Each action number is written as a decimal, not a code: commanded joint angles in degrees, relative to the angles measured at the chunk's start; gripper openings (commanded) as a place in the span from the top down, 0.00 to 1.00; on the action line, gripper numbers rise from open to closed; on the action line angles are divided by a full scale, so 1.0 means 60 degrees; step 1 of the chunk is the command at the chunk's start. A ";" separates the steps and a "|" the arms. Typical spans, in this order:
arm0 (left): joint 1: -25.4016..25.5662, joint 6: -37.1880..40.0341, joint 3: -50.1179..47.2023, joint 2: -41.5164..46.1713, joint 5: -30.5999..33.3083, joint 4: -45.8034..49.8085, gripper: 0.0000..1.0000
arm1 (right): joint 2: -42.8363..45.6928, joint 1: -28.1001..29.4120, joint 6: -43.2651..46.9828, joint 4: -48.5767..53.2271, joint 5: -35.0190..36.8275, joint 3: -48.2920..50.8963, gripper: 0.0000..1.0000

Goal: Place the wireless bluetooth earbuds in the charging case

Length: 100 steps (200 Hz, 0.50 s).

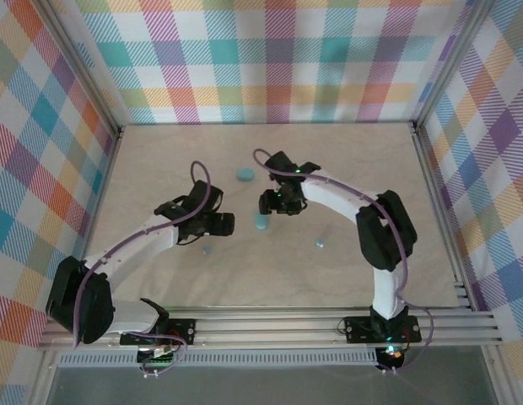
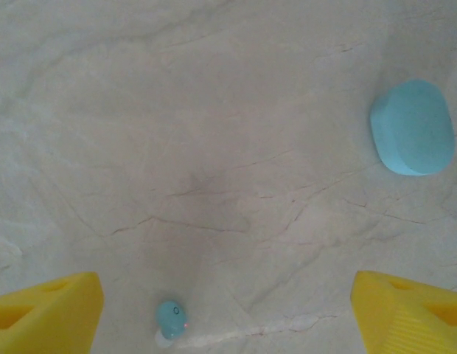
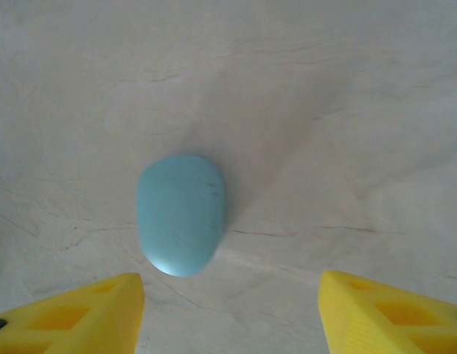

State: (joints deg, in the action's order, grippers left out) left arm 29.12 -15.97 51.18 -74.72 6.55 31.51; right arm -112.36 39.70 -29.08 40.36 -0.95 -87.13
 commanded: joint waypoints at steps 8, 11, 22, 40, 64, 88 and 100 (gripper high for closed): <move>-0.0767 -0.0424 -0.0473 0.0562 -0.1074 -0.0666 0.11 | -0.0698 0.0427 0.0175 0.0825 0.0167 -0.0680 0.35; -0.0818 -0.0429 -0.0506 0.0588 -0.1096 -0.0697 0.11 | -0.0723 0.0446 0.0178 0.0849 0.0172 -0.0693 0.35; -0.0908 -0.0469 -0.0600 0.0666 -0.1166 -0.0774 0.11 | -0.0856 0.0500 0.0229 0.0968 0.0238 -0.0780 0.35; -0.0983 -0.0468 -0.0656 0.0718 -0.1248 -0.0855 0.10 | -0.0980 0.0582 0.0316 0.1091 0.0400 -0.0869 0.35; -0.1016 -0.0398 -0.0667 0.0711 -0.1252 -0.0886 0.09 | -0.1154 0.0674 0.0350 0.1264 0.0526 -0.1087 0.34; -0.1031 -0.0324 -0.0676 0.0738 -0.1179 -0.0878 0.08 | -0.1330 0.0786 0.0359 0.1452 0.0591 -0.1400 0.34; -0.1031 -0.0304 -0.0665 0.0766 -0.1150 -0.0871 0.08 | -0.1425 0.0849 0.0364 0.1516 0.0602 -0.1562 0.34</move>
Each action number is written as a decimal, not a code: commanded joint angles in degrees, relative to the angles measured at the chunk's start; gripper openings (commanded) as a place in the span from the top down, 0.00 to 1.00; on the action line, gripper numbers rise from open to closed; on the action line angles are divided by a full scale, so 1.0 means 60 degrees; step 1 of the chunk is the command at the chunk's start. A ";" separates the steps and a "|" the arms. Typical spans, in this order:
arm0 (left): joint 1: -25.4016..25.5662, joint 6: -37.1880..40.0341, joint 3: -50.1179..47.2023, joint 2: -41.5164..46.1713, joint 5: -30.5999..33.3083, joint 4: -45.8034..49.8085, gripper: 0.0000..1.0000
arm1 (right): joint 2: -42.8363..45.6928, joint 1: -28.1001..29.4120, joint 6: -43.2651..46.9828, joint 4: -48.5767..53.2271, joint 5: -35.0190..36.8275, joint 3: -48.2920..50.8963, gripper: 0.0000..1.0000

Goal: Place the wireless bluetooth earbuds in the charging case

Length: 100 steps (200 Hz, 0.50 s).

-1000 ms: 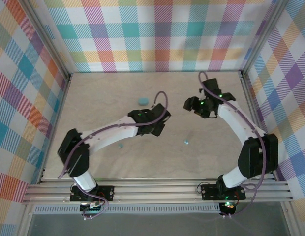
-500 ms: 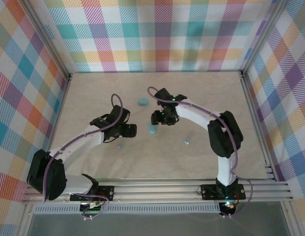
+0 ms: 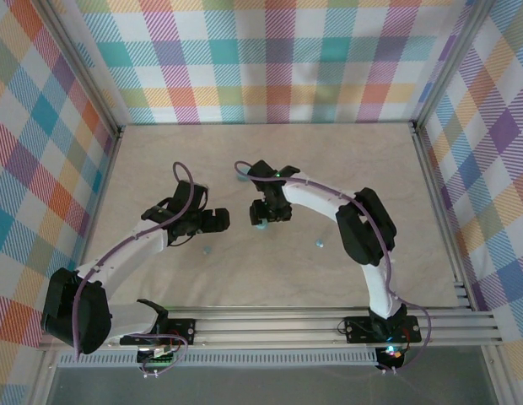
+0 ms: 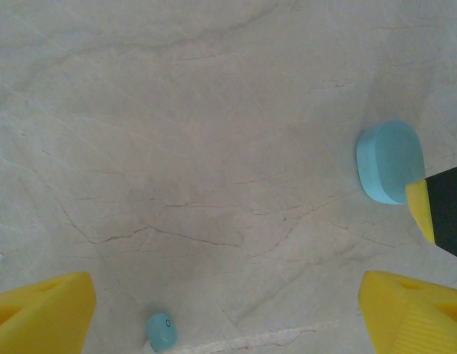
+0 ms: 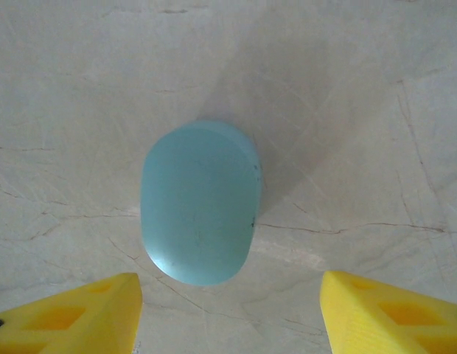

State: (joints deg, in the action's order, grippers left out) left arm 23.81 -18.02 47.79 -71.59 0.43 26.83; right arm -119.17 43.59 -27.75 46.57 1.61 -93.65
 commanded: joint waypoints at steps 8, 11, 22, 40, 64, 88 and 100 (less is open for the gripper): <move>-0.0146 0.0044 -0.0112 0.0272 -0.0125 -0.0092 0.08 | -0.0345 0.0238 0.0142 0.0497 0.0179 -0.0566 0.34; -0.0146 0.0046 -0.0113 0.0276 -0.0116 -0.0092 0.07 | -0.0389 0.0247 0.0149 0.0508 0.0184 -0.0623 0.34; -0.0146 0.0060 -0.0114 0.0290 -0.0111 -0.0078 0.07 | -0.0541 0.0278 0.0142 0.0576 0.0183 -0.0793 0.34; -0.0149 0.0058 -0.0121 0.0320 -0.0078 -0.0044 0.07 | -0.0804 0.0303 0.0115 0.0780 0.0208 -0.1177 0.34; -0.0156 0.0076 -0.0135 0.0371 -0.0084 0.0021 0.06 | -0.1117 0.0308 0.0134 0.0951 0.0296 -0.1577 0.33; -0.0161 0.0094 -0.0128 0.0415 -0.0073 0.0085 0.06 | -0.1324 0.0322 0.0157 0.1015 0.0347 -0.1757 0.33; -0.0164 0.0089 -0.0119 0.0444 -0.0046 0.0113 0.06 | -0.1421 0.0312 0.0207 0.1013 0.0328 -0.1813 0.34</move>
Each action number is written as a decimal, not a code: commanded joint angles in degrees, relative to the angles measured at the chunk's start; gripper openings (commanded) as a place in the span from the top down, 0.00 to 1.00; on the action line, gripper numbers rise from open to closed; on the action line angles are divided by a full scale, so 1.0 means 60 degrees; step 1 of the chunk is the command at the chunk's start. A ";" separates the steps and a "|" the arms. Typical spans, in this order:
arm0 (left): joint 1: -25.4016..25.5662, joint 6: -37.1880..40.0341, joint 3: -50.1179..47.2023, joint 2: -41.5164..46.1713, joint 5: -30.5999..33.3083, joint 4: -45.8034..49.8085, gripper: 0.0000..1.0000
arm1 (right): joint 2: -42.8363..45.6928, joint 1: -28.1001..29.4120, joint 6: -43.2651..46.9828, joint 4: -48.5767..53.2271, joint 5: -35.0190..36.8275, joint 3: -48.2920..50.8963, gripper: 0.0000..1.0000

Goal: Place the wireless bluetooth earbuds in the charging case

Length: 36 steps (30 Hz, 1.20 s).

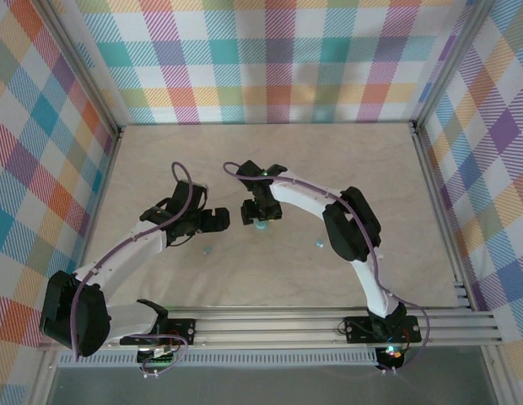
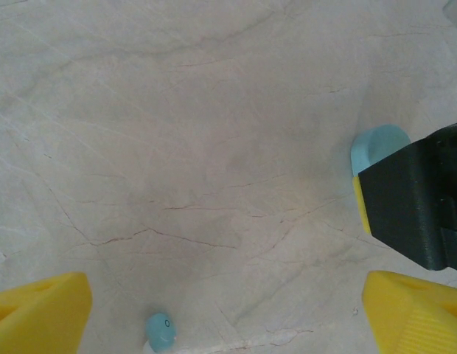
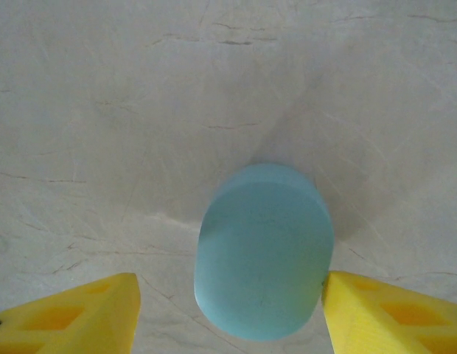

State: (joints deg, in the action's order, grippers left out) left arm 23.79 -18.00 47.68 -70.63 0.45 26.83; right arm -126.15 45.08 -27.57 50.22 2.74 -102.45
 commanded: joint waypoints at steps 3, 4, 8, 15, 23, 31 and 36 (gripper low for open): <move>-0.0157 0.0087 -0.0082 0.0270 -0.0049 0.0117 0.05 | -0.0382 0.0089 0.0266 0.0432 0.0140 -0.0448 0.35; -0.0157 0.0095 -0.0068 0.0258 -0.0031 0.0141 0.05 | -0.0435 0.0080 0.0299 0.0460 0.0157 -0.0483 0.36; -0.0157 0.0091 0.0020 0.0241 0.0116 0.0302 0.05 | -0.0527 0.0104 0.0441 0.0450 0.0209 -0.0460 0.42; -0.0157 0.0116 0.0037 0.0347 0.0292 0.0377 0.05 | -0.0431 0.0137 0.0711 0.0468 0.0374 -0.0202 0.48; -0.0157 0.0362 -0.0321 0.1258 0.0595 -0.0173 0.02 | 0.0281 0.0155 0.1996 0.0160 0.0625 0.0517 0.62; -0.0410 0.0443 -0.0565 0.2070 0.0410 -0.0923 0.00 | 0.1290 0.0144 0.4975 0.0196 0.1306 0.0826 0.71; -0.0537 0.0310 -0.2000 0.3242 -0.0575 -0.3601 0.00 | 0.2186 0.0065 0.6916 0.0368 0.0561 0.1012 0.75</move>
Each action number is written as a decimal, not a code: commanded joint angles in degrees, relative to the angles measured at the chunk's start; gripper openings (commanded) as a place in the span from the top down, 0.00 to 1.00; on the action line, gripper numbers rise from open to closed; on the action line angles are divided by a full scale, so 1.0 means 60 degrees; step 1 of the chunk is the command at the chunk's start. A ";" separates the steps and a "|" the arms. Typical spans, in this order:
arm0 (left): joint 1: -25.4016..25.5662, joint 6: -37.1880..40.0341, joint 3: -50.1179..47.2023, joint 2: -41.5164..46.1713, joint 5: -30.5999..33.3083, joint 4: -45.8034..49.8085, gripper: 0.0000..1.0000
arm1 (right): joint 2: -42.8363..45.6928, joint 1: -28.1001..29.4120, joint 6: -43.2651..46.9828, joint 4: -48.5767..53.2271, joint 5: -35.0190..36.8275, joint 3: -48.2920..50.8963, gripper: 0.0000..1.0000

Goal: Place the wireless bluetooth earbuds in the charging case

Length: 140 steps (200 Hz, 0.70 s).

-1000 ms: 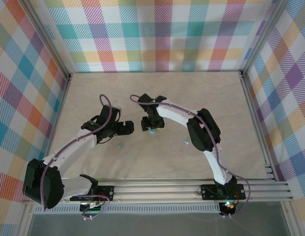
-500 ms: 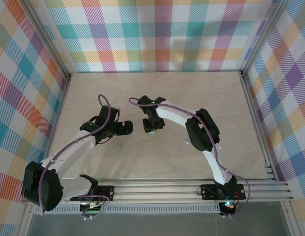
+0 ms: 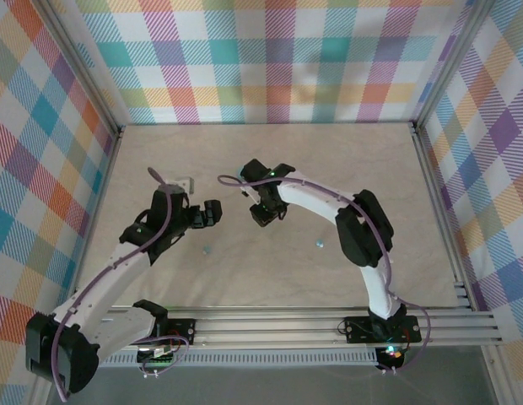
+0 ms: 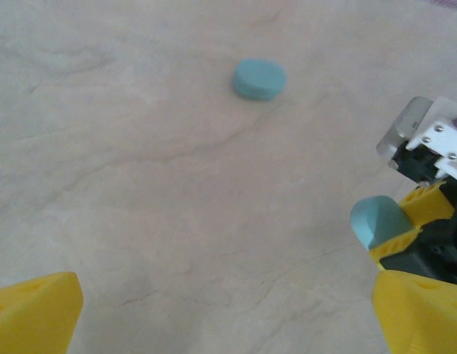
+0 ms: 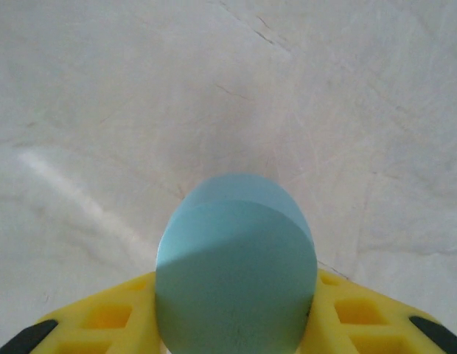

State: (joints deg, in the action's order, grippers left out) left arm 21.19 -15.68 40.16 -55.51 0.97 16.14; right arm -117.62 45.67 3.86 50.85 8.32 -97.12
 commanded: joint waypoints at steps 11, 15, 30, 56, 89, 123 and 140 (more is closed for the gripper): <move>-0.0107 0.0196 -0.1653 0.1693 -0.1075 -0.3117 0.00 | 0.1257 -0.0137 0.2170 0.0402 -0.0989 0.0191 0.75; -0.0104 0.0372 -0.1806 0.1908 -0.1204 -0.3357 0.00 | 0.1345 -0.0141 0.2273 0.0461 -0.1094 0.0191 0.75; -0.0104 0.1344 -0.2347 0.2708 -0.1927 -0.3905 0.00 | 0.1560 -0.0155 0.2686 0.0809 -0.1379 0.0051 0.74; -0.0104 0.2742 -0.2321 0.3555 -0.3038 -0.3357 0.00 | 0.1814 -0.0141 0.3666 0.1584 -0.1997 -0.0190 0.75; -0.0026 0.3518 -0.1960 0.2998 -0.5640 -0.3262 0.03 | 0.2434 -0.0142 0.4587 0.2002 -0.2491 -0.0124 0.76; 0.0504 0.4560 -0.1398 0.2280 -0.6710 -0.3010 0.08 | 0.3117 -0.0141 0.5455 0.2400 -0.3367 -0.0025 0.76; 0.0653 0.5002 -0.1303 0.2233 -0.6873 -0.3088 0.09 | 0.3534 -0.0141 0.5794 0.2381 -0.3737 0.0180 0.77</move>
State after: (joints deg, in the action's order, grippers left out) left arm 23.49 7.25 29.41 -42.17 -33.52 -1.23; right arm -101.38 44.97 32.27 62.54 -7.55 -96.84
